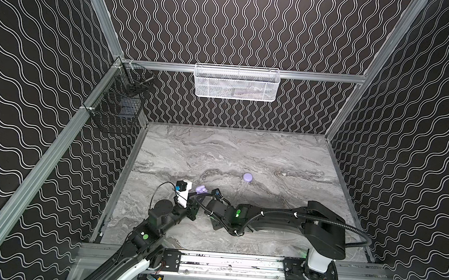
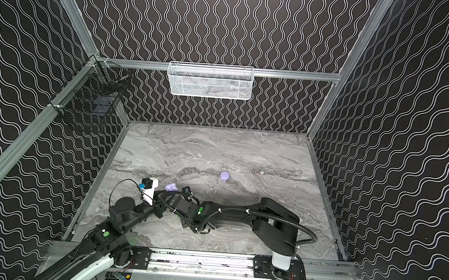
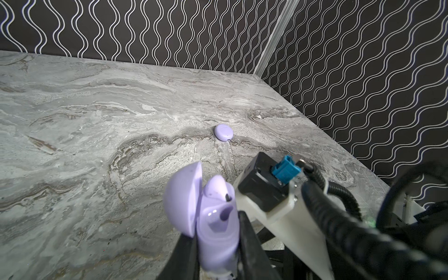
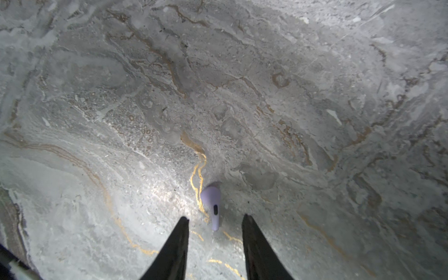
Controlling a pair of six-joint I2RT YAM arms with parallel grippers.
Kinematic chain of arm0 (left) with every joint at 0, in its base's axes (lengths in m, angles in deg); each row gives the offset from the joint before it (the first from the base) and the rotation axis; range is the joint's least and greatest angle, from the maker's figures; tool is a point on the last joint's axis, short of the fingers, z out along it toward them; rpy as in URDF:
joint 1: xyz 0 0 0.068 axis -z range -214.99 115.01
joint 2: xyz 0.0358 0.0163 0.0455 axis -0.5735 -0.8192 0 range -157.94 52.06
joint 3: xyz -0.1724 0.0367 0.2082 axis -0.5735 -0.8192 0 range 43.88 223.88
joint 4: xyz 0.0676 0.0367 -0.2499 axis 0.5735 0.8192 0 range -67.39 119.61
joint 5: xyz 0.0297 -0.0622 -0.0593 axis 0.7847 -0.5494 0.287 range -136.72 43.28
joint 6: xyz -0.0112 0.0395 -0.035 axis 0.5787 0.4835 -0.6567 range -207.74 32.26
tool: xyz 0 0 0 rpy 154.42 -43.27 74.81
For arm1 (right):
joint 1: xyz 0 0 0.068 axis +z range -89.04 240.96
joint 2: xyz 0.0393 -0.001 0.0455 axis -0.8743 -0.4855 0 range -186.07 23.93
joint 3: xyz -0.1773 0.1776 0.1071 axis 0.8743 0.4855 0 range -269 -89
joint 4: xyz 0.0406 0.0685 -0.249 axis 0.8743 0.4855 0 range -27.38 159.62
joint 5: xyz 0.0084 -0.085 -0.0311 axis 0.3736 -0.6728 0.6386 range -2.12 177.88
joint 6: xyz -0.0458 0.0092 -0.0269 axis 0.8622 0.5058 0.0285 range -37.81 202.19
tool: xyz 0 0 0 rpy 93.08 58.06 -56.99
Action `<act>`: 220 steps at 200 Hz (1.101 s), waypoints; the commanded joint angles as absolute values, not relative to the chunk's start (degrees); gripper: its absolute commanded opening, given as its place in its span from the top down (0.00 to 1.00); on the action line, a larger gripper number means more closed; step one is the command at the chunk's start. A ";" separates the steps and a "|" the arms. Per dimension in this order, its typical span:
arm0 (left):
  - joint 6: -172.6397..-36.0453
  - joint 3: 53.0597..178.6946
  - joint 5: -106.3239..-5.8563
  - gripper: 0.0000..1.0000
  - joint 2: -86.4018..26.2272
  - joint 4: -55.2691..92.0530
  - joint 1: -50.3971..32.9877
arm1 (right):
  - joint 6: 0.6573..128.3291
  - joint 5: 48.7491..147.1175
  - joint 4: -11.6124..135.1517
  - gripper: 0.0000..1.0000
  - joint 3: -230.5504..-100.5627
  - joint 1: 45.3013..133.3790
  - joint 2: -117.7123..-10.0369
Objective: Insert the wireless bluetooth earbuds into the charging case
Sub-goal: 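Lower the open right gripper around the lavender earbud on the table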
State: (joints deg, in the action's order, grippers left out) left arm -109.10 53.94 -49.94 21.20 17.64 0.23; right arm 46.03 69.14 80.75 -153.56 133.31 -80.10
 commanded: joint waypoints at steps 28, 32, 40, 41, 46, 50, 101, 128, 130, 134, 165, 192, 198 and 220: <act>-110.07 53.98 -48.65 0.86 22.77 17.95 -0.15 | 47.89 69.42 82.37 0.60 -156.26 133.38 -82.96; -110.13 54.02 -48.65 0.86 22.79 17.99 -0.19 | 48.01 69.49 82.48 0.60 -156.52 133.38 -83.19; -110.20 53.98 -48.56 0.86 22.85 18.13 -0.20 | 48.10 69.60 82.81 0.60 -156.96 133.33 -83.82; -110.22 53.98 -48.56 0.86 22.82 18.13 -0.24 | 48.10 69.60 82.86 0.60 -156.99 133.35 -83.91; -110.25 53.97 -48.56 0.86 22.77 18.13 -0.29 | 48.16 69.53 83.11 0.60 -157.31 133.39 -84.20; -110.25 54.06 -48.56 0.86 22.79 18.17 -0.36 | 48.23 69.47 83.26 0.60 -157.50 133.31 -84.42; -110.41 54.07 -48.61 0.86 22.48 18.13 -0.46 | 48.40 69.93 85.03 0.61 -159.23 132.93 -87.34; -110.52 54.07 -48.65 0.86 21.96 17.88 -0.53 | 48.40 69.91 85.98 0.61 -159.73 132.76 -88.03; -110.48 54.07 -48.65 0.86 21.99 17.87 -0.47 | 48.43 69.87 86.04 0.61 -159.75 132.74 -88.04; -110.55 54.01 -48.65 0.86 21.89 17.82 -0.49 | 48.39 69.92 86.03 0.61 -159.76 132.75 -88.06; -110.50 54.07 -48.74 0.86 21.56 17.69 -0.61 | 48.48 70.23 86.50 0.61 -160.45 132.76 -88.57; -110.59 54.05 -48.65 0.85 21.67 17.77 -0.63 | 48.55 69.78 87.93 0.63 -161.42 132.77 -89.33; -110.59 54.07 -48.65 0.85 21.52 17.78 -0.63 | 48.57 69.84 87.87 0.64 -161.43 132.82 -89.36; -110.59 54.16 -48.61 0.85 21.58 17.82 -0.60 | 48.53 69.95 88.51 0.66 -161.77 132.78 -89.58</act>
